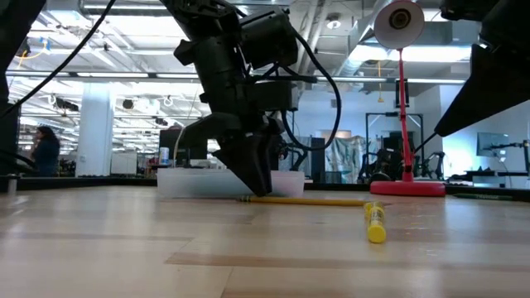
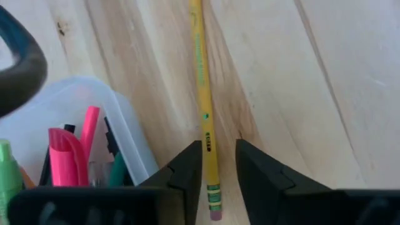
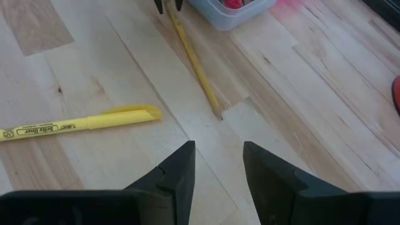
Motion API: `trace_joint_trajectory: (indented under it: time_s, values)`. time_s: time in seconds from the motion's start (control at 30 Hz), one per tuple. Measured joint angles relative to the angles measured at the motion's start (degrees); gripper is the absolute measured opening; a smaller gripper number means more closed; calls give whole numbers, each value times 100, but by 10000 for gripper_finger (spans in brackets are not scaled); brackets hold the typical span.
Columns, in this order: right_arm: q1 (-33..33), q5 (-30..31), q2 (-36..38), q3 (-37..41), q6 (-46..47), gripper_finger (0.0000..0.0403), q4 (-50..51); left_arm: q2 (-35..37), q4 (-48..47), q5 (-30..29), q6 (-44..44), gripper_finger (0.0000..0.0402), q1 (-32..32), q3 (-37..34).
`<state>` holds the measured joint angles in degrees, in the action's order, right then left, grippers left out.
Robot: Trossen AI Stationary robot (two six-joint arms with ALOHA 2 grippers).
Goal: Pick & place school supplies into a supply box
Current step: Put the yellow pencil into the pink supply box
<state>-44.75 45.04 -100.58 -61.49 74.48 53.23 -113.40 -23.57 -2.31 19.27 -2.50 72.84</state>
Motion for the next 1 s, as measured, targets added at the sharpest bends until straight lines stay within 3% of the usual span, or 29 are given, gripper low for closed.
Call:
trace_joint_trajectory:
  time_s: [0.17, 0.8, 1.0]
  values:
    - [30, 4, -1, 2, 0, 127, -2, 0, 18, -48, -19, 109, 4, 0]
    - [70, 6, -1, 2, -137, 127, -78, -294, 76, 38, -235, 110, 2, 22]
    - [72, 7, -1, 2, -155, 127, -85, -314, 27, -59, -695, 110, -59, 22]
